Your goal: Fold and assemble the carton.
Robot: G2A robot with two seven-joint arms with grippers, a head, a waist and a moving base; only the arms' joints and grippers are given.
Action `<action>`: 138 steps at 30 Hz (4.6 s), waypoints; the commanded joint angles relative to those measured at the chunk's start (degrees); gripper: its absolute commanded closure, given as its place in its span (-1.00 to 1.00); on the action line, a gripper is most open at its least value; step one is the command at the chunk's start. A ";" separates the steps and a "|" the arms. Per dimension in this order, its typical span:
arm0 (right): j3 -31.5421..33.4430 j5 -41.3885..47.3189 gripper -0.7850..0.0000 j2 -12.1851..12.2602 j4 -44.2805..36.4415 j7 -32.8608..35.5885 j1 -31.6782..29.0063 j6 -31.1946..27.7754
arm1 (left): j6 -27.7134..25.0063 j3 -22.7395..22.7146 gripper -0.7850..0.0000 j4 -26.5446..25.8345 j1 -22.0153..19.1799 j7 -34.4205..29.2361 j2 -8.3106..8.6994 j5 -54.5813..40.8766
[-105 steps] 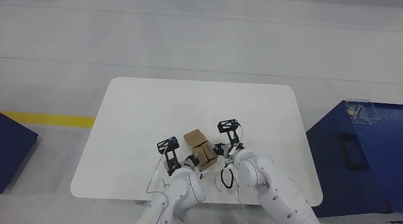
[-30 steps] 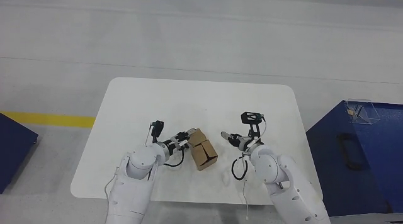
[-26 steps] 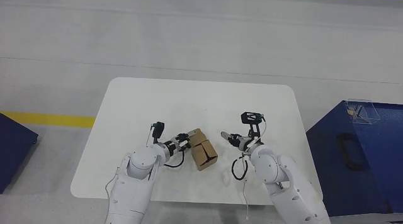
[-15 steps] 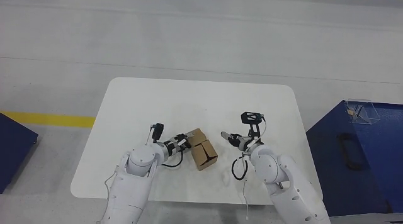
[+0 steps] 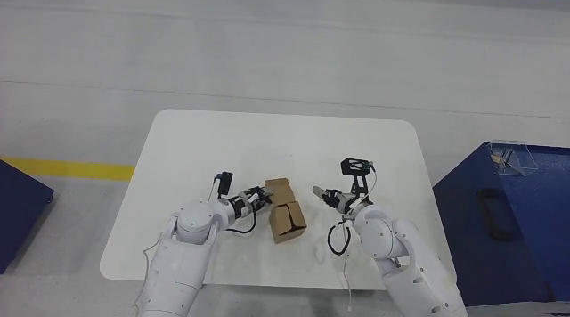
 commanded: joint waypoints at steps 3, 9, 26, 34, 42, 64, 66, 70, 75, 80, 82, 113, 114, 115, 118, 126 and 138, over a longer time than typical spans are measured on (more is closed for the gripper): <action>0.60 0.67 -1.00 0.05 -0.54 -0.71 -0.64 -1.14 | -1.53 0.35 1.00 -1.96 1.47 -0.62 0.04 -1.11; 1.81 1.44 -1.00 0.29 -2.30 1.75 -0.76 -3.35 | -1.53 0.35 1.00 -1.96 1.47 -0.62 0.04 -1.11; 3.82 2.30 -1.00 0.48 -3.03 2.75 -0.12 -4.63 | -13.56 5.27 1.00 -15.10 19.56 28.31 -2.46 -20.60; 3.04 1.77 -1.00 0.44 -2.33 4.68 0.97 -5.09 | -17.72 8.42 1.00 -13.85 20.55 41.05 -3.30 -20.45; 2.32 0.11 -1.00 0.49 -0.46 6.24 1.79 -5.81 | -15.10 8.71 0.09 -10.68 18.34 41.31 -3.12 -21.37; 2.09 -0.38 -1.00 0.60 0.92 6.78 1.40 -7.43 | -27.96 3.61 -1.00 5.29 7.98 25.12 -0.38 -22.66; 1.97 -0.52 -1.00 0.59 0.77 6.67 1.32 -7.37 | -28.84 3.80 -1.00 7.18 7.02 24.45 -0.35 -23.23; 1.77 -0.90 -1.00 0.59 0.75 7.02 1.38 -7.45 | -30.10 4.55 -1.00 9.57 6.04 23.96 -0.49 -24.77; 2.06 -1.59 -1.00 0.77 1.54 7.93 1.40 -8.80 | -31.96 4.62 -1.00 11.20 5.02 22.98 -0.52 -27.52; 2.81 -2.30 -1.00 1.07 2.93 9.38 1.39 -10.35 | -33.73 3.92 -1.00 11.83 4.41 16.98 -0.20 -32.25; 2.82 -2.44 -1.00 1.11 3.42 9.62 1.45 -10.63 | -35.09 3.93 -1.00 11.66 4.47 14.09 -0.03 -33.24; -3.02 -2.75 -1.00 -0.18 10.20 7.97 4.87 -10.20 | -36.54 8.72 -1.00 -3.97 12.73 9.87 1.83 -29.07; -3.03 -2.72 -1.00 -0.20 10.20 7.73 4.91 -10.18 | -36.42 8.81 -1.00 -4.32 12.93 9.98 1.89 -28.99; -2.99 -2.60 -1.00 -0.22 10.22 7.61 4.96 -10.10 | -36.24 8.90 -1.00 -4.69 13.14 9.95 1.96 -29.07; -2.78 -2.83 -1.00 -0.25 10.36 6.90 5.18 -9.70 | -35.37 8.71 -1.00 -5.59 13.66 10.04 2.20 -29.84; -2.18 -1.10 -1.00 -0.56 11.15 5.43 5.94 -7.74 | -33.38 6.87 -1.00 -10.22 15.48 12.10 2.80 -34.72; 0.32 -3.41 -1.00 0.72 7.31 13.25 3.09 -11.95 | -25.72 4.78 -1.00 -9.45 12.39 21.60 3.82 -26.81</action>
